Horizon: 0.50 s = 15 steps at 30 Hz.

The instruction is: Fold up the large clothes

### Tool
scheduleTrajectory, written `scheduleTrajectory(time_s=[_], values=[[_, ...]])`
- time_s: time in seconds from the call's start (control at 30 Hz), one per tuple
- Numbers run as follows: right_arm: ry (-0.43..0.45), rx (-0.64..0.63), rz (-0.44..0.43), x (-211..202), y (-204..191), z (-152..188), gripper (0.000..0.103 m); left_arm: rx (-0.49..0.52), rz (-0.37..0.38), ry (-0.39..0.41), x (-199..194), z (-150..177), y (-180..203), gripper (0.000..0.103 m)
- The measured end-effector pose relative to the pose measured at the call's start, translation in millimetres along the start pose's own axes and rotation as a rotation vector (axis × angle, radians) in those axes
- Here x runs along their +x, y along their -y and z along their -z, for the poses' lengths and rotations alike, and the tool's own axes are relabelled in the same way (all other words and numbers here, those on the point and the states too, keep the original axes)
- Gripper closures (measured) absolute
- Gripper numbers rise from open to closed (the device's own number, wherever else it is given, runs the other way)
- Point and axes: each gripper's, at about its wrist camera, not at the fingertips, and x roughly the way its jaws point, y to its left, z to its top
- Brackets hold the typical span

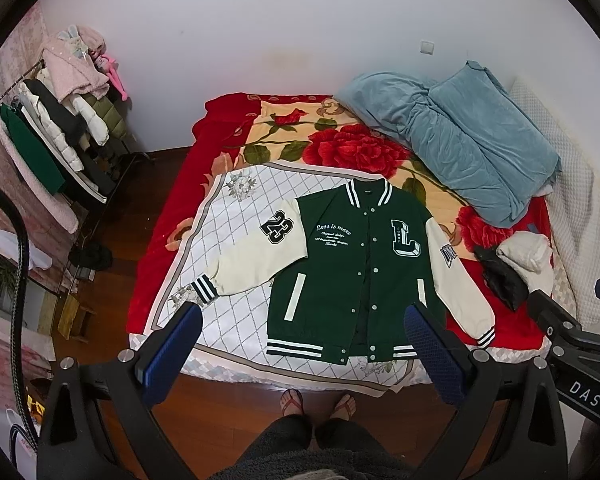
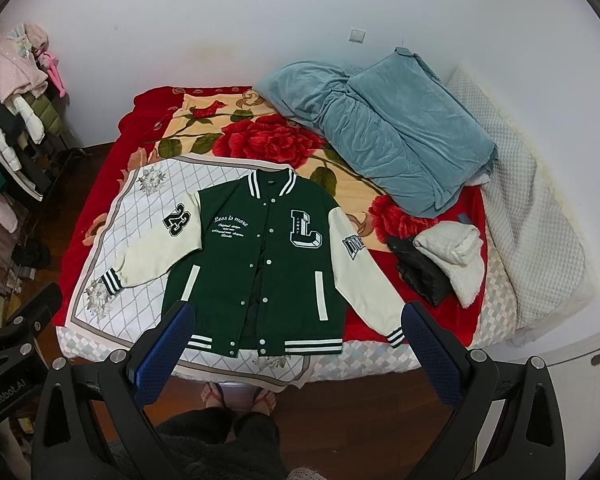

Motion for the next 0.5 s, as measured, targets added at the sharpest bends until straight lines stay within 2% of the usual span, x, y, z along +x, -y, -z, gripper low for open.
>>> scheduleTrajectory(time_s=[0.17,0.3,0.4,0.5], values=[[-0.001,0.011,0.001,1.5,1.1,-1.2,0.0,0.005,-0.002,0.007,1.4,-4.3,1.2,0.0],[0.045,0.061,-0.012,17.0,7.7,-6.8,0.0,0.023,-0.027,0.079,16.0,-19.7,-1.2,0.0],[0.084,0.12,-0.003,40.5,13.1,-6.5,0.0,0.027,-0.045,0.142,39.3,-31.1,-5.0,0.0],[0.076,0.223,0.013,79.4,24.0,-5.1,0.0,0.041,-0.05,0.175,70.0,-39.9,-7.0,0.0]])
